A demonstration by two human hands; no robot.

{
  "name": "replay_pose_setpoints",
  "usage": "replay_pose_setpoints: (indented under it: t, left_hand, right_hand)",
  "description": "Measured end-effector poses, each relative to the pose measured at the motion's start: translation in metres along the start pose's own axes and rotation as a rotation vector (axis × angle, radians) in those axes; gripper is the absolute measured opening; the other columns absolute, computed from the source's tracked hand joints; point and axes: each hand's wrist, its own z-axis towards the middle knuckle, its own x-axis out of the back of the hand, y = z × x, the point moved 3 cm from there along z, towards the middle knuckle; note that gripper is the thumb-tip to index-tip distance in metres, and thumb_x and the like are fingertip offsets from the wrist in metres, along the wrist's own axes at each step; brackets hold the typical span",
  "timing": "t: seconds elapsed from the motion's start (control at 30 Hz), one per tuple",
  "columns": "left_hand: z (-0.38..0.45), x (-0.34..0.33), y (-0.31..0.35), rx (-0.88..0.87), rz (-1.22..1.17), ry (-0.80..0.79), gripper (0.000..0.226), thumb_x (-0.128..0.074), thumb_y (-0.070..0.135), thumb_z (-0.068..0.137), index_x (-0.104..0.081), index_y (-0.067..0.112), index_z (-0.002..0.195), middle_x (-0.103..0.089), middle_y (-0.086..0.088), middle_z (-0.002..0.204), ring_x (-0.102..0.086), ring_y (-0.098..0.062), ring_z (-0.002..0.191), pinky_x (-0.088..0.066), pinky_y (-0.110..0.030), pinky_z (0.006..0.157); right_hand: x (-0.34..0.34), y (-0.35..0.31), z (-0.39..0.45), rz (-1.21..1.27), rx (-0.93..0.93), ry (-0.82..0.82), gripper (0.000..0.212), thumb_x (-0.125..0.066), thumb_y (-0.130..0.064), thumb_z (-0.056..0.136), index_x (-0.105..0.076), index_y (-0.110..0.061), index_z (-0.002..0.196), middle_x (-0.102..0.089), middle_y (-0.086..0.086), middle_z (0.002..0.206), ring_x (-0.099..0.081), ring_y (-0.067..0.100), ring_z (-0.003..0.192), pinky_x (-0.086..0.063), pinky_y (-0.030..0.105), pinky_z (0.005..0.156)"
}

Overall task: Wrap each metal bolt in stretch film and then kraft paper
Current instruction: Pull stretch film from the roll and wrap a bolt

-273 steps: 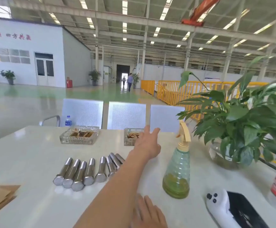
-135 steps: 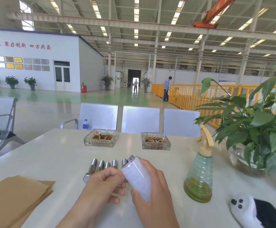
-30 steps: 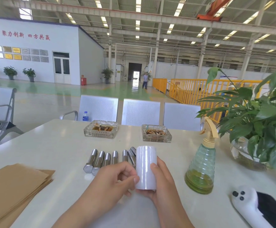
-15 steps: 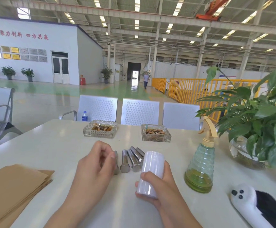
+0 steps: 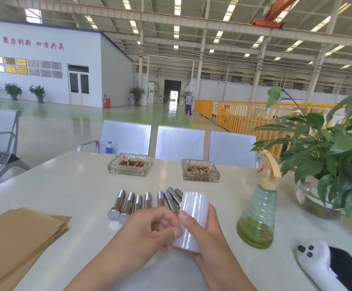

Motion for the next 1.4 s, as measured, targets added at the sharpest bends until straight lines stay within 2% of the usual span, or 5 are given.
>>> replay_pose_setpoints:
  t: [0.17,0.37,0.9,1.23,1.4]
  left_hand:
    - [-0.002,0.002,0.004,-0.084,0.088,0.17,0.026,-0.063,0.006,0.098,-0.063,0.026,0.081,-0.07,-0.005,0.085,-0.067,-0.017,0.081,-0.059,-0.028,0.071]
    - [-0.001,-0.005,0.006,-0.112,-0.001,0.327,0.015,-0.052,-0.001,0.102,-0.053,0.007,0.089,-0.069,-0.01,0.077,-0.065,-0.026,0.076,-0.057,-0.038,0.078]
    - [-0.003,0.003,0.004,0.054,-0.133,-0.131,0.018,-0.078,0.022,0.08,-0.073,0.022,0.097,-0.068,0.002,0.082,-0.061,-0.011,0.081,-0.049,-0.023,0.08]
    - [-0.009,-0.006,0.012,-0.4,0.762,0.218,0.011,-0.051,0.024,0.1,-0.051,0.034,0.097,-0.052,0.021,0.089,-0.052,0.001,0.084,-0.039,-0.013,0.071]
    - [-0.008,-0.006,0.015,-0.363,0.724,0.305,0.02,-0.053,0.014,0.096,-0.05,0.033,0.089,-0.052,0.019,0.076,-0.05,-0.001,0.071,-0.034,-0.017,0.06]
  right_hand:
    - [0.001,0.001,0.0,-0.015,-0.034,-0.065,0.072,-0.092,-0.035,0.057,-0.061,-0.041,0.122,-0.074,0.005,0.114,-0.075,0.026,0.102,-0.062,0.047,0.077]
    - [0.002,0.0,0.002,0.095,-0.069,-0.039,0.077,-0.084,-0.002,0.075,-0.052,-0.036,0.136,-0.07,0.017,0.124,-0.073,0.04,0.106,-0.061,0.055,0.077]
    - [-0.004,-0.004,-0.007,-0.208,0.064,-0.08,0.069,-0.084,-0.045,0.066,-0.052,-0.05,0.126,-0.075,-0.01,0.11,-0.074,0.014,0.102,-0.059,0.026,0.077]
    - [-0.005,-0.003,-0.005,-0.296,0.123,0.013,0.061,-0.083,-0.049,0.061,-0.049,-0.067,0.108,-0.071,-0.023,0.105,-0.073,0.003,0.094,-0.057,0.018,0.069]
    - [-0.006,-0.005,-0.006,-0.307,0.124,0.004,0.07,-0.083,-0.046,0.058,-0.045,-0.069,0.113,-0.075,-0.014,0.106,-0.075,0.007,0.092,-0.057,0.02,0.068]
